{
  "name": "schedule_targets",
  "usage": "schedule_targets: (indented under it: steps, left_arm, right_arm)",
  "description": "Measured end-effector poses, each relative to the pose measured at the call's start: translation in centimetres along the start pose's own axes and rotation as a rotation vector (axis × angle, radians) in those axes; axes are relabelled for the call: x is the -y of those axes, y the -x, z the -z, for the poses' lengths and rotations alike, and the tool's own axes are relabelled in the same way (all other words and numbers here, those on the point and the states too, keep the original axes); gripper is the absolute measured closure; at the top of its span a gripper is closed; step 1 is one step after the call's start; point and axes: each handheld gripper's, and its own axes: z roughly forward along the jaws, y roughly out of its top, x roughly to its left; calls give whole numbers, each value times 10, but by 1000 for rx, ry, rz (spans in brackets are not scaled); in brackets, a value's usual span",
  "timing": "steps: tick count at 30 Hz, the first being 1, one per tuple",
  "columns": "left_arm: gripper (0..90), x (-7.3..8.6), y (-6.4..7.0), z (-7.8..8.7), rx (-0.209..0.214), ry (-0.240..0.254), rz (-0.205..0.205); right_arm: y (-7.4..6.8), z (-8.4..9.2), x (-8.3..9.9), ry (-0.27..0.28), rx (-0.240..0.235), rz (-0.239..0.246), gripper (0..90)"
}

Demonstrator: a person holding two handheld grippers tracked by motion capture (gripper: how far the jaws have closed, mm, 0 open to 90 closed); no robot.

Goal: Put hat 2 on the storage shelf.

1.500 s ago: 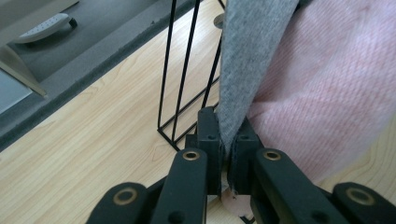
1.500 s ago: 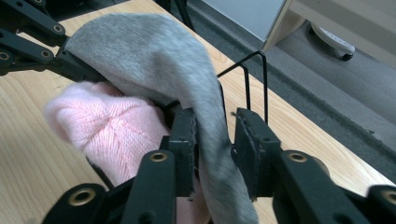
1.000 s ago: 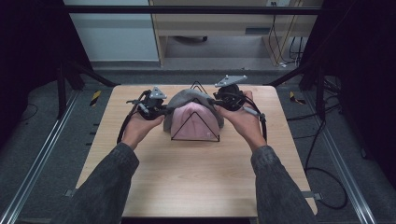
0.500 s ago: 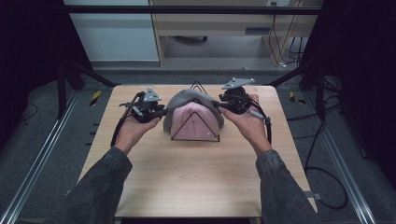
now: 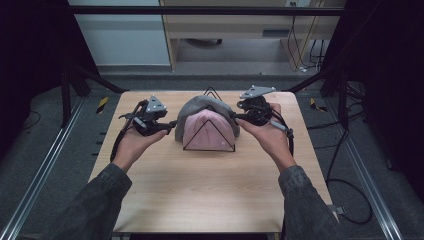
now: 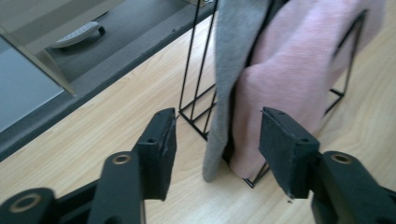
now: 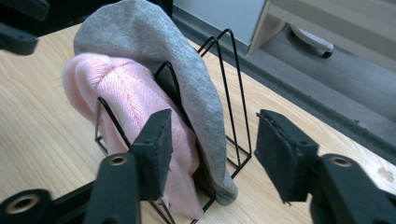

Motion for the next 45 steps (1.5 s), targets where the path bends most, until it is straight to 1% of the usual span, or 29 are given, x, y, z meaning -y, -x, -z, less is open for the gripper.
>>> schedule_targets:
  steps: [3, 5, 6, 7, 8, 9, 10, 11, 12, 14, 15, 16, 17, 19, 21, 22, 23, 26, 33, 35, 36, 39, 41, 42, 43, 44, 45]
  left_arm:
    - [360, 1, 6, 7, 11, 1, -9]
    - [301, 3, 9, 10, 16, 2, -5]
    - [268, 4, 12, 12, 18, 2, -2]
    - [235, 6, 14, 14, 17, 2, -4]
    - [208, 8, 16, 17, 18, -8, -7]
    - [180, 11, 18, 18, 20, -3, -4]
    - [158, 14, 19, 20, 25, -10, -10]
    - [141, 17, 20, 22, 25, -9, 0]
    - [131, 20, 21, 24, 23, -11, -6]
    - [118, 28, 23, 28, 28, -5, -2]
    - [108, 33, 23, 30, 35, -14, -11]
    - [99, 37, 24, 32, 37, -9, -6]
    - [93, 42, 23, 34, 44, -15, -7]
    - [88, 51, 23, 36, 57, 4, 39]
    - [84, 60, 22, 40, 57, 8, 53]
    - [80, 64, 21, 41, 55, 3, 54]
    - [74, 68, 22, 41, 59, 6, 68]
    - [63, 80, 22, 41, 68, -12, 82]
    - [55, 107, 29, 32, 104, -91, 98]
    - [55, 115, 31, 27, 105, -138, 90]
    - [55, 117, 31, 26, 107, -149, 89]
    - [55, 126, 33, 20, 107, -186, 89]
    - [56, 131, 33, 16, 111, -194, 99]
    - [56, 134, 34, 14, 113, -197, 103]
    - [56, 137, 34, 12, 115, -213, 107]
    - [56, 140, 35, 10, 115, -217, 109]
    - [57, 143, 37, 7, 113, -223, 110]
  right_arm:
    - [-1, 4, 0, 8, 11, -3, 347]
    - [-3, 8, 1, 16, 15, -5, 294]
    - [-4, 10, 2, 22, 22, 1, 269]
    - [-6, 12, 4, 29, 24, -2, 244]
    - [-6, 15, 5, 32, 25, -1, 221]
    - [-7, 18, 8, 36, 30, -2, 207]
    - [-8, 21, 11, 40, 32, -8, 196]
    - [-8, 23, 14, 43, 34, -14, 181]
    - [-8, 26, 17, 48, 35, -18, 172]
    - [-9, 30, 25, 51, 38, -32, 152]
    - [-10, 32, 30, 46, 37, -36, 142]
    - [-10, 33, 35, 39, 36, -34, 132]
    - [-12, 34, 41, 37, 37, -38, 126]
    - [-13, 36, 53, 27, 35, -39, 116]
    - [-15, 37, 65, 22, 35, -44, 113]
    - [-16, 38, 71, 14, 37, -46, 107]
    - [-17, 39, 77, 8, 34, -49, 105]
    - [-19, 39, 94, -14, 28, -58, 94]
    - [-25, 31, 128, -72, 2, -85, 84]
    - [-27, 26, 136, -89, -8, -95, 90]
    - [-28, 23, 140, -109, -7, -100, 98]
    - [-31, 17, 149, -144, -10, -110, 121]
    - [-33, 14, 154, -158, -17, -124, 128]
    - [-34, 13, 156, -165, -22, -122, 130]
    - [-35, 12, 158, -172, -33, -126, 135]
    - [-36, 9, 161, -186, -56, -132, 136]
    - [-37, 8, 162, -197, -68, -129, 136]
